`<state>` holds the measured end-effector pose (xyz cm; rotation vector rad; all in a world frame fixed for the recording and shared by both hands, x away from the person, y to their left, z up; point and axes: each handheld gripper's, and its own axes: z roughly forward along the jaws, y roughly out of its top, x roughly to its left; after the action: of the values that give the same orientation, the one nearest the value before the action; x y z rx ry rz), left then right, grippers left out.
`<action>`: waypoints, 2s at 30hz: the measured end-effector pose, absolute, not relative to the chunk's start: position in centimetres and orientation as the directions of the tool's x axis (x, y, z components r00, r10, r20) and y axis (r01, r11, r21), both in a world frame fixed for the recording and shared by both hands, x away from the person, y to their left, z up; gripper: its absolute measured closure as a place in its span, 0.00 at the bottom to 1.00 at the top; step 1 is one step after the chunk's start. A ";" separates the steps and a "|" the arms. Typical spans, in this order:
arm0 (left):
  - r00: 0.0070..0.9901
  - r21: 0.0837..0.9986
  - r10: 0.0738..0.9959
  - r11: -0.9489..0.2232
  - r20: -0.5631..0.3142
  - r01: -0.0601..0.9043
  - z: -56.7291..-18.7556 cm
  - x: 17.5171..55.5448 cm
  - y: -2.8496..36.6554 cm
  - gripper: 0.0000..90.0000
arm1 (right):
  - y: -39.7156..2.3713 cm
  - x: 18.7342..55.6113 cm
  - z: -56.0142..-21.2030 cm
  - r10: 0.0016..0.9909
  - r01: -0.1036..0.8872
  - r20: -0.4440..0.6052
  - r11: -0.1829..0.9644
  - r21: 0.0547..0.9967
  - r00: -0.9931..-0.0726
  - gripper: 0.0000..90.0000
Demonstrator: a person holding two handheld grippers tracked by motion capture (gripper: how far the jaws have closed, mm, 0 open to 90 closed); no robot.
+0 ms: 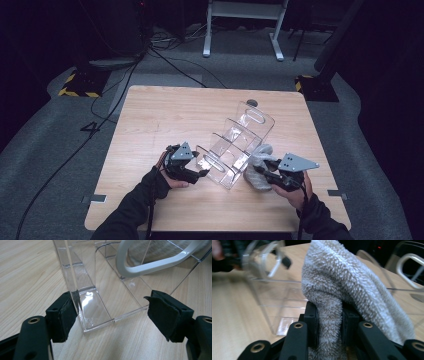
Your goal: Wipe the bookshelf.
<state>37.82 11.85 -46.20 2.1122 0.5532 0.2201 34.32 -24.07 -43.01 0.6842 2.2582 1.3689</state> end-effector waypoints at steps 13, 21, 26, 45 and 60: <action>0.909 0.814 0.413 -0.511 -0.050 0.277 -46.1 36.6 11.1 0.30 | -24.2 36.2 -43.7 0.642 0.216 -0.120 0.419 0.882 -0.757 0.80; 0.914 0.819 0.401 -0.506 -0.056 0.272 -46.1 35.8 10.8 0.34 | -25.0 34.5 -43.0 0.589 0.180 -0.107 0.408 0.895 -0.801 0.80; 0.927 0.817 0.369 -0.516 -0.060 0.258 -46.2 35.1 10.5 0.39 | -25.2 32.1 -41.9 0.552 0.148 -0.104 0.392 0.908 -0.828 0.80; 0.929 0.821 0.365 -0.509 -0.065 0.258 -46.3 34.3 9.8 0.52 | -24.9 31.1 -42.0 0.562 0.128 -0.144 0.416 0.900 -0.814 0.80; 0.925 0.805 0.378 -0.538 -0.037 0.252 -46.7 35.0 7.7 0.70 | -23.0 29.2 -41.7 0.531 0.057 -0.219 0.454 0.889 -0.819 0.81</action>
<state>34.97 7.73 -46.75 2.1652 0.4463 0.1749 29.21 -22.97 -41.67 0.4913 2.2357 1.3417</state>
